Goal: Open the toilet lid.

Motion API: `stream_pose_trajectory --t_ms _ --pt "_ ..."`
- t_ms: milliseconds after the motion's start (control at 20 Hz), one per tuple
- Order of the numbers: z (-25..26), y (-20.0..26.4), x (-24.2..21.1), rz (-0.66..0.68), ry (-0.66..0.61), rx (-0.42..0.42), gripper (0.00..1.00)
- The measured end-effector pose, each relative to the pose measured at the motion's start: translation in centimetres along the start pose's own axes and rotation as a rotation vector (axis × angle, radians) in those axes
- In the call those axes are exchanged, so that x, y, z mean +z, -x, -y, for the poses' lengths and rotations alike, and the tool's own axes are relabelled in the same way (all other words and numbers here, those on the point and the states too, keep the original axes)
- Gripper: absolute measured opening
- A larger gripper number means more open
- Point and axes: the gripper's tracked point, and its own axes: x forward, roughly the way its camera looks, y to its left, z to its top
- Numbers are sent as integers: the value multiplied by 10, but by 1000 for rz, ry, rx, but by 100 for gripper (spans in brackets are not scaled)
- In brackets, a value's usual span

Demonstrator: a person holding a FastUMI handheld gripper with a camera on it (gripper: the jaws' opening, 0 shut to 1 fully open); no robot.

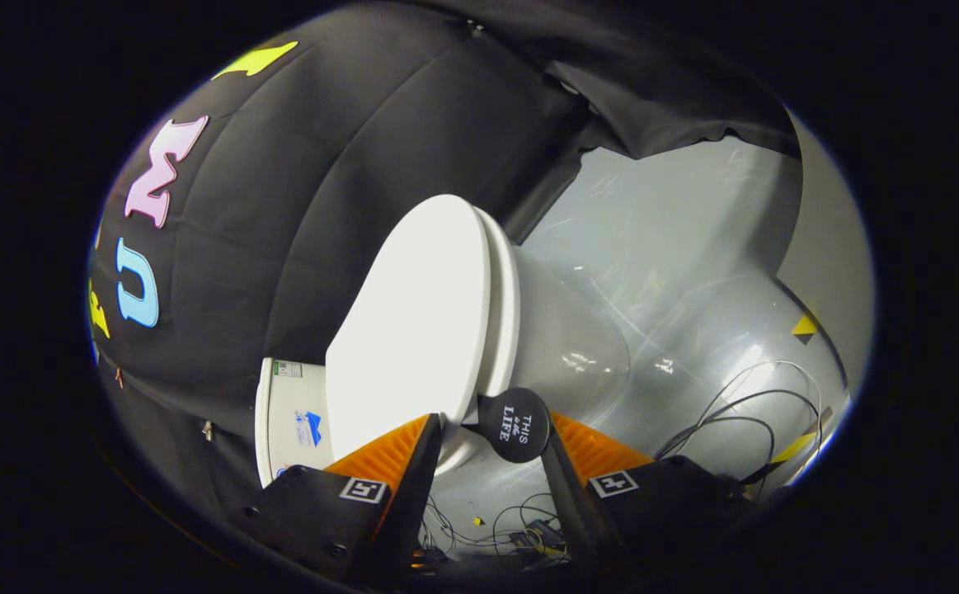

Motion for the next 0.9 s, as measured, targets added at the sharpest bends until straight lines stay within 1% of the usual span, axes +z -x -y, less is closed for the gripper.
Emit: stream_pose_trajectory --t_ms 100,150,200,300,350,450,500,550,600,700,900 --pt "2 1 6 9 -62 19 74" --pt "3 3 7 -2 -93 28 64" --pt "16 -2 11 5 -114 -14 64" --pt "17 10 11 -2 -208 32 45" --pt "16 2 12 10 -242 37 35" --pt "14 1 8 3 -188 48 15" --pt "13 6 7 2 -152 48 15" --pt "9 6 17 34 -131 24 10" --pt "7 7 16 24 -67 14 5" --pt "-2 15 11 36 39 18 5" --pt "-24 34 21 50 92 71 5"
